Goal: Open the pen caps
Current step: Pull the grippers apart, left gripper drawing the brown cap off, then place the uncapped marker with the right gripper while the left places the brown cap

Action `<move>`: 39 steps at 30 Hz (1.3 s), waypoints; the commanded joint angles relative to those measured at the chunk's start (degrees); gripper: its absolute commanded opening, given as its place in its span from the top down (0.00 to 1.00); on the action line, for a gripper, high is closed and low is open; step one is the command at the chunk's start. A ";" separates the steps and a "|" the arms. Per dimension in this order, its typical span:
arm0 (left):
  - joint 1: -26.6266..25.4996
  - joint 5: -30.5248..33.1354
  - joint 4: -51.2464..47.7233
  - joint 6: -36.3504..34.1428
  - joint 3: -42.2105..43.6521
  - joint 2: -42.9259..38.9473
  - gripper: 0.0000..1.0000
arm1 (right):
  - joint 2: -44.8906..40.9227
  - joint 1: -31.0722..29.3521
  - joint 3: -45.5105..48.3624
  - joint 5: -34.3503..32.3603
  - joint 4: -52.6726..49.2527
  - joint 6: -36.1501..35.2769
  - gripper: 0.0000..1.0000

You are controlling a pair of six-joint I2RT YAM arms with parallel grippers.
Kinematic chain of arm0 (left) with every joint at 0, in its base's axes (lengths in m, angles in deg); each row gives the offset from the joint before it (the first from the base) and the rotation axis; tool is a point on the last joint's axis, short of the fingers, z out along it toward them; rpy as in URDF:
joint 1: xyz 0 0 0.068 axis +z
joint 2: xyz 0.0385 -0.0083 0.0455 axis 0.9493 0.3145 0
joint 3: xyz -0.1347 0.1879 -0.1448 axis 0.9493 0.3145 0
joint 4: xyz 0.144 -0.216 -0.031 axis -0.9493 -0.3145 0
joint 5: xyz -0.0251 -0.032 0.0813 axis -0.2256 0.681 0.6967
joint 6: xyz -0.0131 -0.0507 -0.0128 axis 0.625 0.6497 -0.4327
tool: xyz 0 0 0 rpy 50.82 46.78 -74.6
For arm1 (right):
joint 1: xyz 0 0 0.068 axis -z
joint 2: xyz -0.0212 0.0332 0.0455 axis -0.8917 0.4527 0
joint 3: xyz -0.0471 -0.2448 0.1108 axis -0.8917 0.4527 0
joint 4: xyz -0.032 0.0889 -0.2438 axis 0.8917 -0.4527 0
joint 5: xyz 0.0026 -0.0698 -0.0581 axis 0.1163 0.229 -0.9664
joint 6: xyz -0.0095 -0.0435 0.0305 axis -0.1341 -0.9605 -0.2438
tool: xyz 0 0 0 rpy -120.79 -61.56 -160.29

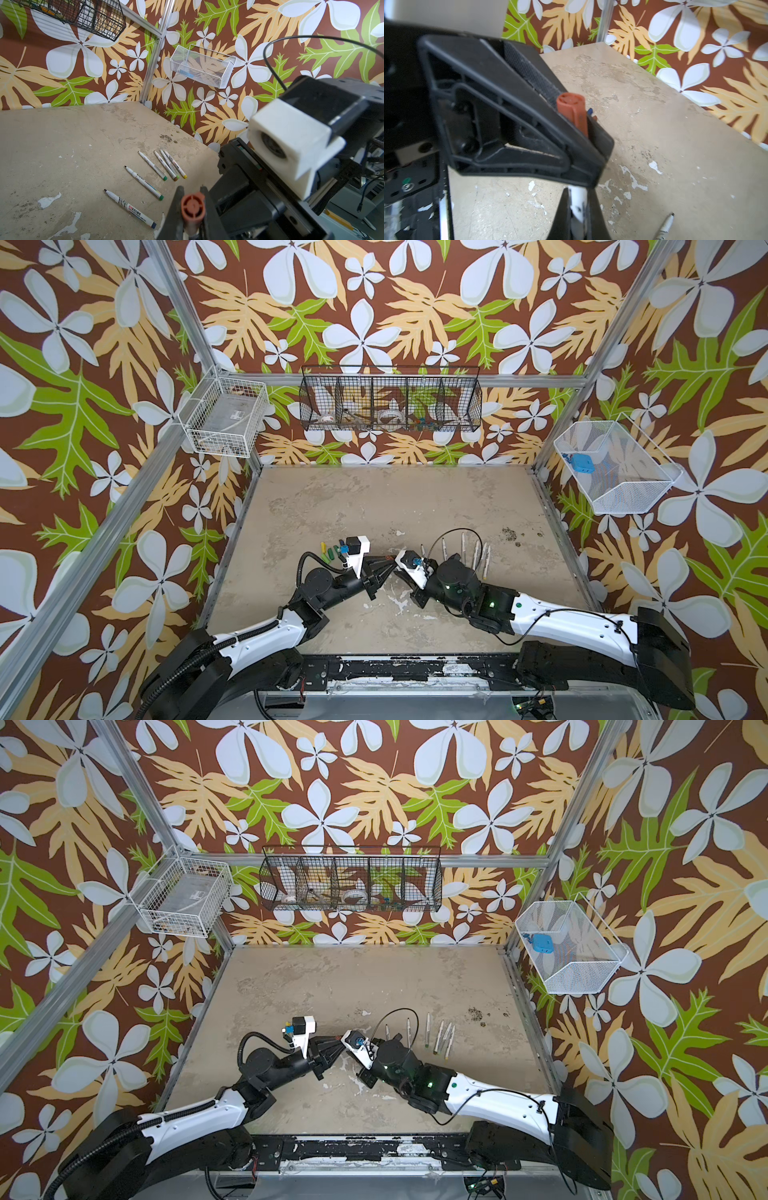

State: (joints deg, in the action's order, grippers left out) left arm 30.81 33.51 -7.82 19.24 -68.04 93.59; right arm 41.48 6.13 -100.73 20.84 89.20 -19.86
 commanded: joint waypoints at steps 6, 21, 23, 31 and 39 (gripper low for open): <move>0.78 2.64 1.30 -0.86 0.92 -1.31 1.00 | -0.36 11.46 0.32 27.06 -1.06 3.08 1.00; 1.18 6.07 -1.02 -1.11 1.12 -2.73 1.00 | -0.91 12.19 0.34 20.40 -2.25 3.93 1.00; 1.14 7.16 -1.61 -1.45 1.12 -2.95 1.00 | -1.17 12.20 0.42 18.06 -2.31 4.65 1.00; 1.13 17.43 -8.89 -2.23 -0.30 -3.15 1.00 | -1.80 13.16 0.39 6.30 -3.61 8.47 1.00; 3.51 27.31 -21.26 1.58 -5.73 2.59 1.00 | 1.45 21.35 -0.25 2.25 -7.44 17.02 1.00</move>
State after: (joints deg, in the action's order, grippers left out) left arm 33.34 56.18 -23.38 18.65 -72.10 94.37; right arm 41.83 25.17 -100.43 25.60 84.09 -8.00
